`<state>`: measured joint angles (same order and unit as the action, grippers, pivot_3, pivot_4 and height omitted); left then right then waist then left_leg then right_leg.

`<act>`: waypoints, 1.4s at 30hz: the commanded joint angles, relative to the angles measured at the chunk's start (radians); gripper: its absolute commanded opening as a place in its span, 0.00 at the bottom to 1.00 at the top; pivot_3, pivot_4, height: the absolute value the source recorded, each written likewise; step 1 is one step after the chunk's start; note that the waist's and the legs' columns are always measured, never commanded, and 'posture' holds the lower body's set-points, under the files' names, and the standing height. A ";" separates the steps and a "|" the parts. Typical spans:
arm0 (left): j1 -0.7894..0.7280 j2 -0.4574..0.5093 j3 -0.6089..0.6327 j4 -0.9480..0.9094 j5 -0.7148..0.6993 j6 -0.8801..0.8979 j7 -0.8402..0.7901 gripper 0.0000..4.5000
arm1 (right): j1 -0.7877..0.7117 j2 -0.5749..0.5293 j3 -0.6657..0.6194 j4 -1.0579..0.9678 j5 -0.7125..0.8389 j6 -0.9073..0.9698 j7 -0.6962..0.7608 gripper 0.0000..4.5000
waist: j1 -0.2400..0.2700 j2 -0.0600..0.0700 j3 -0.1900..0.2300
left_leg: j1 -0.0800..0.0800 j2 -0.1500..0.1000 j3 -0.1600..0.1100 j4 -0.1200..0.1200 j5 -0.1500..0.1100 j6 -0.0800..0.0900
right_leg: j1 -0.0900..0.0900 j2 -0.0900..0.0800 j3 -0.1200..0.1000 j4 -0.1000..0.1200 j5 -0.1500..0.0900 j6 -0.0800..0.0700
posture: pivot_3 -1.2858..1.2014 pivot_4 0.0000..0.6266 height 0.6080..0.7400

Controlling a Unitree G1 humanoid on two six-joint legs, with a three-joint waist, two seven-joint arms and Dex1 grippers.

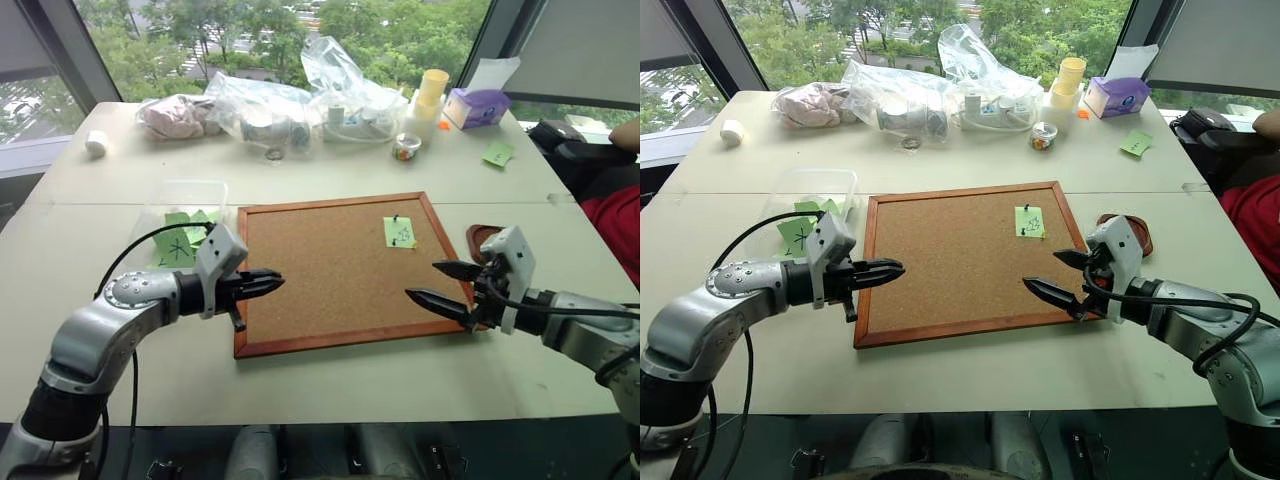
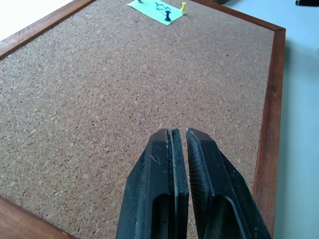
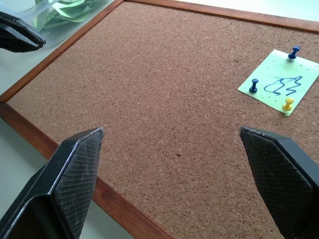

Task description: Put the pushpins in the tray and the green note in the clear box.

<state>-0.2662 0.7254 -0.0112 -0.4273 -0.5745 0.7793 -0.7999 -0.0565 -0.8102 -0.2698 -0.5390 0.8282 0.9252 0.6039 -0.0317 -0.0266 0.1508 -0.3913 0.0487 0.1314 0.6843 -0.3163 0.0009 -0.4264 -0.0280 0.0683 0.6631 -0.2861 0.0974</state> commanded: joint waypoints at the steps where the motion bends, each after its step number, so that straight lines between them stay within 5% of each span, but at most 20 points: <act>1: -0.021 0.000 0.001 0.003 0.019 -0.017 0.006 0.11 | -0.020 0.008 -0.013 -0.014 0.001 -0.013 -0.011 1.00 | 0.000 0.000 0.000 | 0.000 0.000 0.000 0.000 0.000 0.000 | 0.000 0.000 0.000 0.000 0.000 0.000 | 0.52 0.24 0.99; 18: -0.052 -0.001 -0.041 0.032 0.059 -0.041 -0.018 0.11 | -0.016 0.031 0.023 -0.013 -0.080 -0.055 -0.034 1.00 | 0.017 0.000 0.000 | 0.000 0.000 0.001 0.000 0.000 0.000 | 0.000 0.000 0.000 0.000 0.000 0.000 | 0.52 0.24 0.99; 25: -0.153 -0.088 -0.109 0.102 0.124 -0.078 0.014 0.11 | -0.057 0.060 0.059 0.035 -0.160 -0.106 -0.055 1.00 | 0.019 0.000 0.000 | 0.000 0.000 0.001 0.000 0.000 0.000 | 0.000 0.000 0.000 0.000 0.000 0.000 | 0.52 0.24 0.99; 30: -0.265 -0.169 -0.224 0.224 0.231 -0.097 0.035 0.11 | -0.219 0.129 0.113 0.188 -0.254 -0.138 -0.127 1.00 | 0.014 0.000 0.000 | 0.000 -0.002 0.001 0.002 0.000 0.000 | 0.000 0.001 0.000 0.000 0.000 0.000 | 0.52 0.24 0.99; 38: -0.283 -0.141 -0.393 0.349 0.408 -0.194 -0.031 0.11 | -0.535 0.236 0.263 0.580 -0.453 -0.233 -0.158 1.00 | 0.010 0.001 0.000 | 0.000 0.000 0.002 0.000 0.003 -0.005 | -0.002 0.003 0.000 0.000 0.000 0.000 | 0.52 0.24 0.99; 42: -0.287 -0.178 -0.373 0.362 0.394 -0.178 -0.034 0.11 | -0.624 0.293 0.286 0.757 -0.510 -0.312 -0.132 1.00 | 0.017 0.001 0.000 | 0.000 -0.001 0.003 0.000 0.003 -0.005 | -0.001 0.001 0.000 0.000 0.000 0.000 | 0.52 0.24 0.99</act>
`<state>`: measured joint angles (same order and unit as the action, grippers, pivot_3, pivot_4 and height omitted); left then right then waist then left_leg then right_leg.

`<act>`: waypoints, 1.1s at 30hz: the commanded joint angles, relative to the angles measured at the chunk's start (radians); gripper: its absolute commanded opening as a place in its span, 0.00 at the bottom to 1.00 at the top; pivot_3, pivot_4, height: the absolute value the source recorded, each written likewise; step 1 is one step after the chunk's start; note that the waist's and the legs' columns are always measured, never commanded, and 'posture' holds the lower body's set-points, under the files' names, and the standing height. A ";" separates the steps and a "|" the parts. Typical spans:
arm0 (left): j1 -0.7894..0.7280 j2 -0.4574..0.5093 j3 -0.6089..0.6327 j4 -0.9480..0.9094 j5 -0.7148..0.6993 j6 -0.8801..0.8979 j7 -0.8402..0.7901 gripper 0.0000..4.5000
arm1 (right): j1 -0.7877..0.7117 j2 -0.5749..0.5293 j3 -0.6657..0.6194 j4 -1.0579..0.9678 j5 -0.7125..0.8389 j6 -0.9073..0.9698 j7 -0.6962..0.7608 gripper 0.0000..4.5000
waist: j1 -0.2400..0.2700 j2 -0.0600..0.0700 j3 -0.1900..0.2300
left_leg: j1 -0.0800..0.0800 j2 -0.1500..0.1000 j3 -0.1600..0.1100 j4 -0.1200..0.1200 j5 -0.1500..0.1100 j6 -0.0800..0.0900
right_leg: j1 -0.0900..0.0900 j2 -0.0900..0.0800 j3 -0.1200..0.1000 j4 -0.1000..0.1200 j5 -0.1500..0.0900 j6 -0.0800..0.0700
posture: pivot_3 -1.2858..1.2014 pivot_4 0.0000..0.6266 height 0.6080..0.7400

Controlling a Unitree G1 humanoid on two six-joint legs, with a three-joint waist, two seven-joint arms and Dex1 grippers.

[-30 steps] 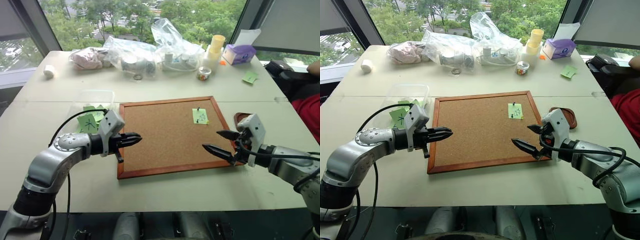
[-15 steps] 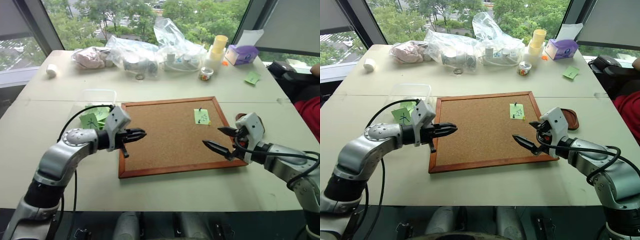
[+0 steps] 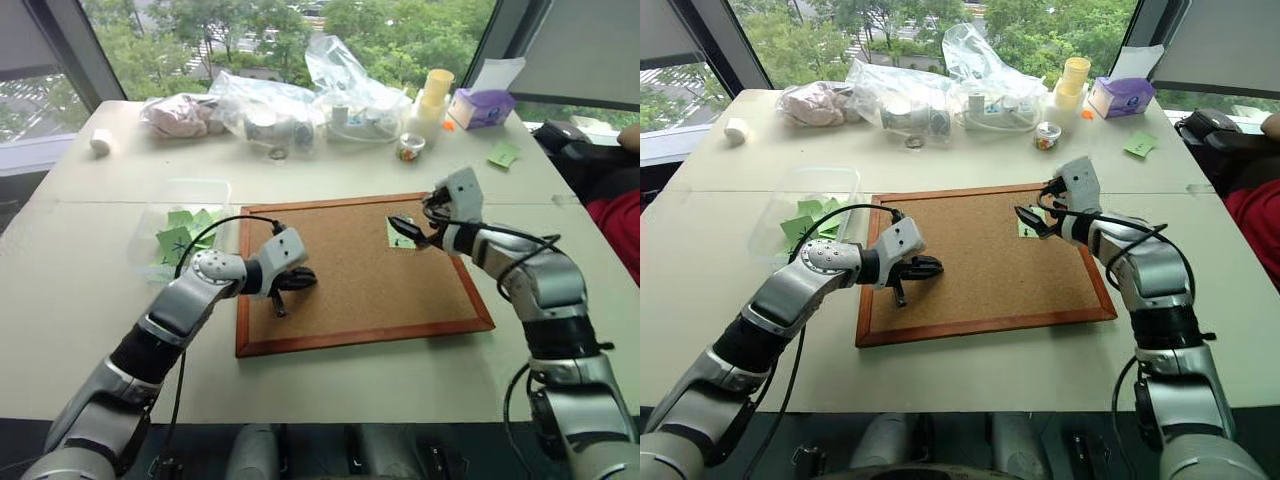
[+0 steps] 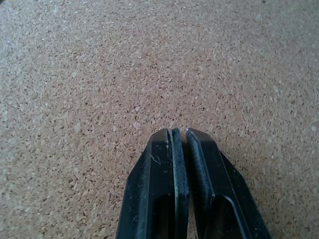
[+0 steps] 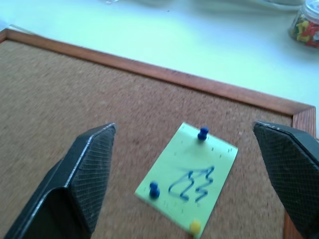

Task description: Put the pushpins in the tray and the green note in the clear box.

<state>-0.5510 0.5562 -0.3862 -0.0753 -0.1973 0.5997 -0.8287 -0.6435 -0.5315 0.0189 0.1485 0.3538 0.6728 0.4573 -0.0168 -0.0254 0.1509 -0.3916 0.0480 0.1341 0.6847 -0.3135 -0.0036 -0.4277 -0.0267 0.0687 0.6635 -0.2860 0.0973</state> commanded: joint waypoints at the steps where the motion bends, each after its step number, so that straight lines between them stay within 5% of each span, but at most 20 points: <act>1: -0.001 -0.011 0.002 0.008 0.021 0.001 -0.006 0.11 | -0.051 0.023 0.000 0.101 -0.044 -0.076 0.024 1.00 | 0.004 0.000 0.000 | 0.000 0.000 0.000 0.000 0.000 0.000 | 0.000 0.000 0.000 0.000 0.000 0.000 | 0.52 0.24 0.99; 14: 0.043 -0.021 0.009 -0.029 0.049 0.014 0.000 0.11 | -0.155 0.092 -0.025 0.366 -0.105 -0.180 0.075 1.00 | -0.002 0.001 0.000 | 0.000 0.000 0.000 0.000 0.000 0.000 | 0.000 -0.001 0.000 0.001 0.000 0.000 | 0.52 0.24 0.99; 17: 0.043 -0.021 0.002 -0.027 0.064 0.009 0.004 0.10 | -0.161 0.100 -0.035 0.382 -0.098 -0.155 0.083 0.82 | -0.002 0.001 0.000 | 0.000 0.000 0.000 0.000 0.000 0.000 | 0.000 -0.001 0.000 0.001 0.000 0.000 | 0.52 0.24 0.99; 24: 0.039 -0.026 0.002 -0.024 0.078 0.006 0.000 0.10 | -0.165 0.110 -0.049 0.412 -0.110 -0.168 0.078 0.05 | -0.003 0.001 -0.001 | 0.001 0.000 0.000 0.000 0.000 0.000 | 0.000 -0.001 0.000 0.001 0.000 0.000 | 0.52 0.24 0.99; 33: 0.037 -0.029 0.007 -0.021 0.081 0.007 -0.009 0.10 | -0.146 0.124 -0.092 0.377 -0.107 -0.198 0.055 0.01 | -0.003 0.001 -0.001 | 0.001 0.000 0.000 0.000 0.000 0.000 | 0.000 -0.002 0.000 0.001 0.000 0.000 | 0.52 0.24 0.99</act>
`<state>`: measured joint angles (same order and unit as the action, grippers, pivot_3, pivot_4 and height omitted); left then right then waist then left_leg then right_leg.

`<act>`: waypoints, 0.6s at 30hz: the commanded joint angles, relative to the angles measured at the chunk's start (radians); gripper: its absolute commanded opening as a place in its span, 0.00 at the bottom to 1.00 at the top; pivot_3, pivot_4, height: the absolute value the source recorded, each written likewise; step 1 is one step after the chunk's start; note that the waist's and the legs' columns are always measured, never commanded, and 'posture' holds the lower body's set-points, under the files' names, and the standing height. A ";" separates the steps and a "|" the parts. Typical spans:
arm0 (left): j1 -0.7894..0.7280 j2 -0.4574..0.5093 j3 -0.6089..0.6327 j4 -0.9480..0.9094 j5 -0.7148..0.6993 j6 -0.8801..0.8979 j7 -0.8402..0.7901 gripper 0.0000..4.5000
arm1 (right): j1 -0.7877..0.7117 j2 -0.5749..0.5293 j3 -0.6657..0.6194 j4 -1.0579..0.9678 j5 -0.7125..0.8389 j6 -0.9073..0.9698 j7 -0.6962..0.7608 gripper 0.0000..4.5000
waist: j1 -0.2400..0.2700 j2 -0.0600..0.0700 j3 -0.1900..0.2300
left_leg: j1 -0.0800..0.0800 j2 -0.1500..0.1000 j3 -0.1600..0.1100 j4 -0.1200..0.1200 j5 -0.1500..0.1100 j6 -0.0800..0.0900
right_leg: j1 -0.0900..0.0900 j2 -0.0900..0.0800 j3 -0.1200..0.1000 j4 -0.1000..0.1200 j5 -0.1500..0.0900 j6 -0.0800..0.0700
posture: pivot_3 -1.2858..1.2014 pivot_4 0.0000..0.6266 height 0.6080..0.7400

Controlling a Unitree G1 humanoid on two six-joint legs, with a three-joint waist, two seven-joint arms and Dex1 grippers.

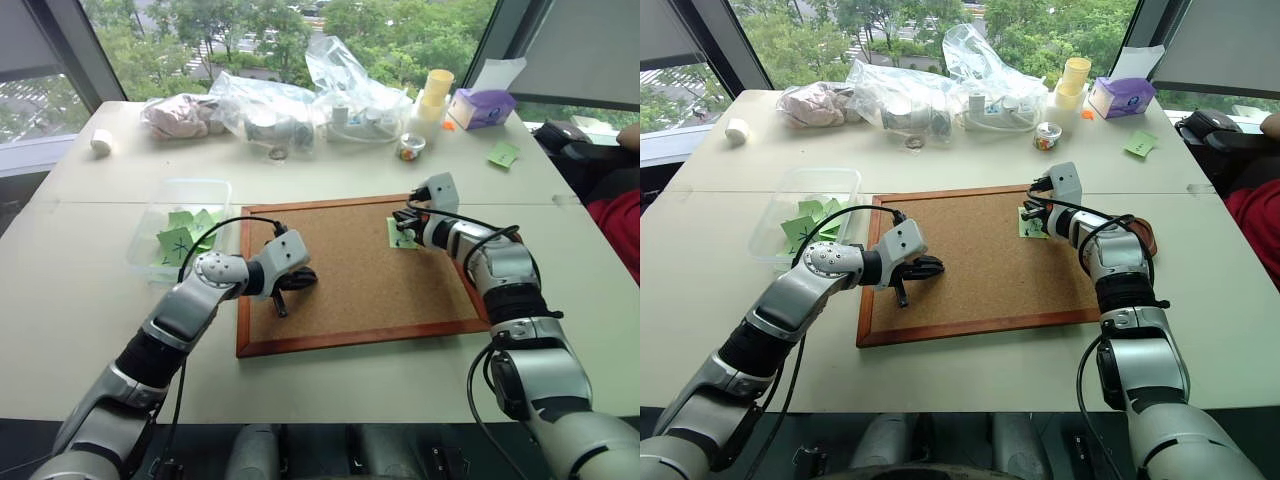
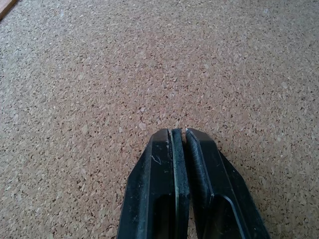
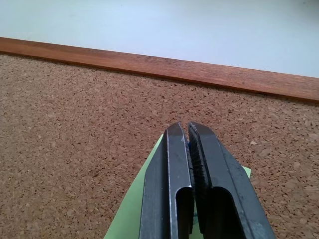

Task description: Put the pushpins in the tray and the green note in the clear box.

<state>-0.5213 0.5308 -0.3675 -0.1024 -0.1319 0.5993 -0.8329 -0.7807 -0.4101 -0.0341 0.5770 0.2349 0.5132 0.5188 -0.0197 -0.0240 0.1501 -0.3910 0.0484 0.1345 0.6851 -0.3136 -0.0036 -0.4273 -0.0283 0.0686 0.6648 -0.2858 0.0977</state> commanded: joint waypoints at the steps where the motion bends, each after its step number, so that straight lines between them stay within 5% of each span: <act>1: 0.008 -0.004 -0.012 0.006 0.017 0.008 -0.006 0.10 | -0.007 0.005 -0.047 -0.056 0.015 -0.047 -0.010 0.01 | 0.000 0.000 0.000 | 0.000 0.000 0.000 0.000 0.000 0.000 | 0.000 0.000 0.000 0.000 0.000 0.000 | 0.52 0.24 0.99; 18: 0.003 -0.016 -0.018 0.017 0.027 0.008 -0.031 0.10 | 0.025 -0.001 -0.151 -0.144 0.021 -0.188 -0.094 0.01 | 0.000 0.001 0.000 | 0.000 0.000 0.000 0.000 0.000 0.000 | 0.000 0.000 0.000 0.000 0.000 0.000 | 0.52 0.24 0.99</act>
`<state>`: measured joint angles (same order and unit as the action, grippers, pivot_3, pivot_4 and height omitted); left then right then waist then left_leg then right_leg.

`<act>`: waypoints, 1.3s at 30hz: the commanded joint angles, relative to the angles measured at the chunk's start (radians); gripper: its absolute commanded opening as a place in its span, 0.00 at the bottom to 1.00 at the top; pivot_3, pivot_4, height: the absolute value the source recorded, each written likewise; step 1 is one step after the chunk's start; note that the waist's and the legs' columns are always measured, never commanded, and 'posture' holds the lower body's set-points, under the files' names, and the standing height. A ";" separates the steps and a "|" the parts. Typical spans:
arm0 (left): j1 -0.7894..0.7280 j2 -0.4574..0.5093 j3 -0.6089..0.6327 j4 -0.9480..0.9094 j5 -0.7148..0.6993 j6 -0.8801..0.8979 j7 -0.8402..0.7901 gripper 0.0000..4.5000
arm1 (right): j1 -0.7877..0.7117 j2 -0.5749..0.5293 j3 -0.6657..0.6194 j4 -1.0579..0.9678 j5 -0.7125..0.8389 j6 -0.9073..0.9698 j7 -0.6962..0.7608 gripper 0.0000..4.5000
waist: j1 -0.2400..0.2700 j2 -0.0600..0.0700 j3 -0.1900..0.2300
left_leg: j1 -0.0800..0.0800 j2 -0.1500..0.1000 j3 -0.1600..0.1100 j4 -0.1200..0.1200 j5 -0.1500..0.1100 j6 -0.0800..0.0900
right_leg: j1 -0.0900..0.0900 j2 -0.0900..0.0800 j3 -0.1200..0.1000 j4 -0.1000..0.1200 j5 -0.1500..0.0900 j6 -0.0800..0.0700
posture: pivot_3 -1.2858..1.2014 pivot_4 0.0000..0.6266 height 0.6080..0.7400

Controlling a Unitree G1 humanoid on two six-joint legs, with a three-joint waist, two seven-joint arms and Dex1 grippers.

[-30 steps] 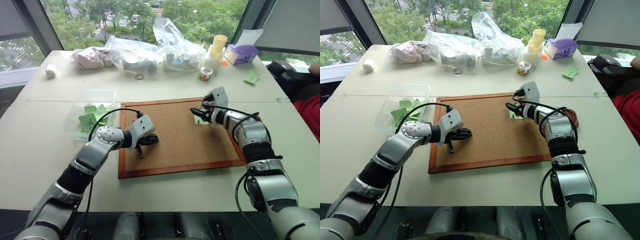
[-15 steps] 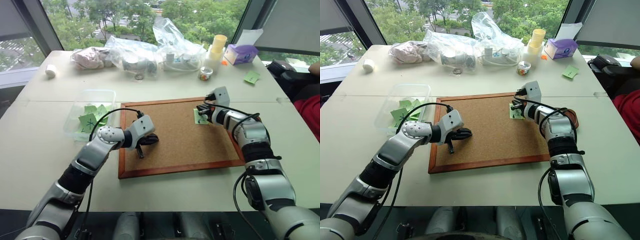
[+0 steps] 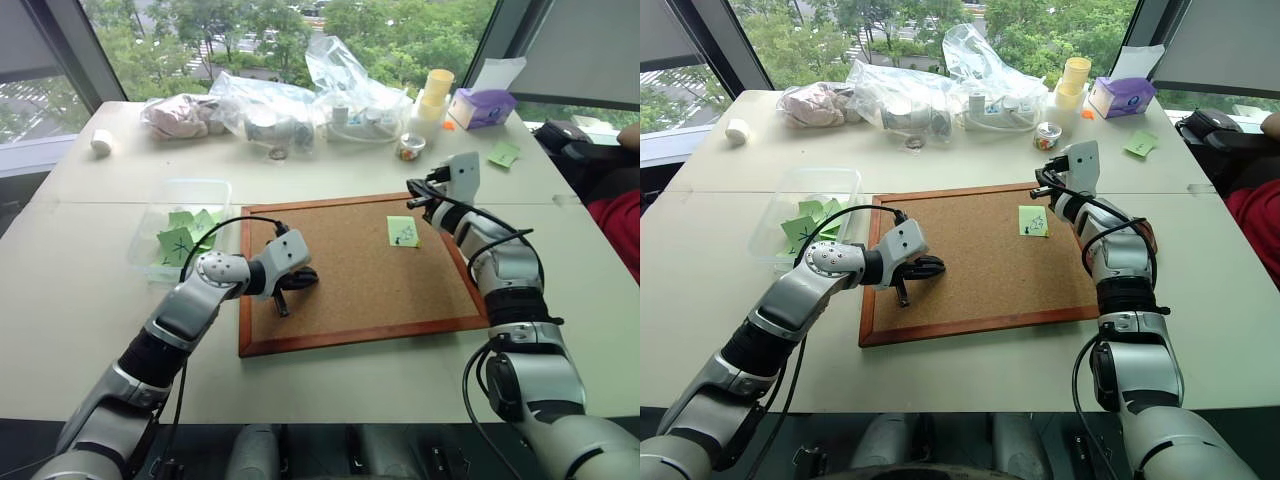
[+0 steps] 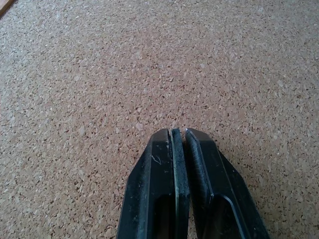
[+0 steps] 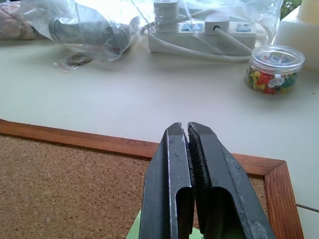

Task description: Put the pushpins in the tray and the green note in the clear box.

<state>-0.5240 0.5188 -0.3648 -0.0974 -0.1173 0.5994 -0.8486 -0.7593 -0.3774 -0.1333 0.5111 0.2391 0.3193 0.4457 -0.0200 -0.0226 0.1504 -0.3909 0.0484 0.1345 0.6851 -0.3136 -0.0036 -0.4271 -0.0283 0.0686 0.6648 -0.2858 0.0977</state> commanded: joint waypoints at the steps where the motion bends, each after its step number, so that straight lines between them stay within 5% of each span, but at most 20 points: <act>1: 0.005 -0.004 -0.021 0.010 0.011 0.009 -0.016 0.10 | 0.010 -0.047 -0.073 -0.096 0.025 0.018 -0.033 0.01 | 0.002 0.000 0.000 | 0.000 0.000 0.000 0.000 0.000 0.000 | 0.000 0.000 0.000 0.000 0.000 0.000 | 0.52 0.24 0.99; 9: 0.011 0.015 -0.015 -0.013 0.004 -0.021 -0.053 0.10 | 0.225 -0.255 -0.163 -0.309 -0.016 0.197 -0.100 0.01 | 0.001 0.000 0.000 | 0.000 0.000 0.000 -0.001 0.000 0.000 | 0.000 -0.001 0.000 -0.001 0.000 0.000 | 0.52 0.24 0.99; 30: -0.005 0.034 -0.009 0.004 0.014 -0.052 -0.112 0.10 | 0.347 -0.215 -0.194 -0.356 0.003 0.318 -0.142 0.01 | -0.021 0.004 -0.002 | 0.000 0.000 -0.001 -0.001 0.000 -0.001 | 0.000 0.001 0.001 0.000 0.000 0.000 | 0.52 0.24 0.99; 34: -0.003 0.033 -0.008 0.002 0.017 -0.053 -0.111 0.10 | 0.347 -0.214 -0.195 -0.352 0.005 0.314 -0.145 0.39 | -0.021 0.004 -0.002 | 0.000 0.000 -0.001 -0.001 0.000 -0.001 | 0.000 0.001 0.001 0.000 0.000 0.000 | 0.52 0.24 0.99; 39: -0.002 0.032 -0.007 0.002 0.019 -0.054 -0.111 0.10 | 0.341 -0.211 -0.200 -0.349 0.011 0.309 -0.154 0.98 | -0.021 0.004 -0.002 | 0.000 0.000 -0.001 -0.001 0.000 -0.001 | 0.000 0.001 0.001 0.000 0.000 0.000 | 0.52 0.24 0.99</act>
<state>-0.5323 0.5485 -0.3632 -0.0840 -0.0992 0.5503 -0.9427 -0.4047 -0.5883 -0.3016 0.1794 0.2405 0.6443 0.2993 -0.0411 -0.0186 0.1486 -0.3908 0.0486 0.1339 0.6843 -0.3132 -0.0044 -0.4270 -0.0274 0.0693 0.6644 -0.2860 0.0979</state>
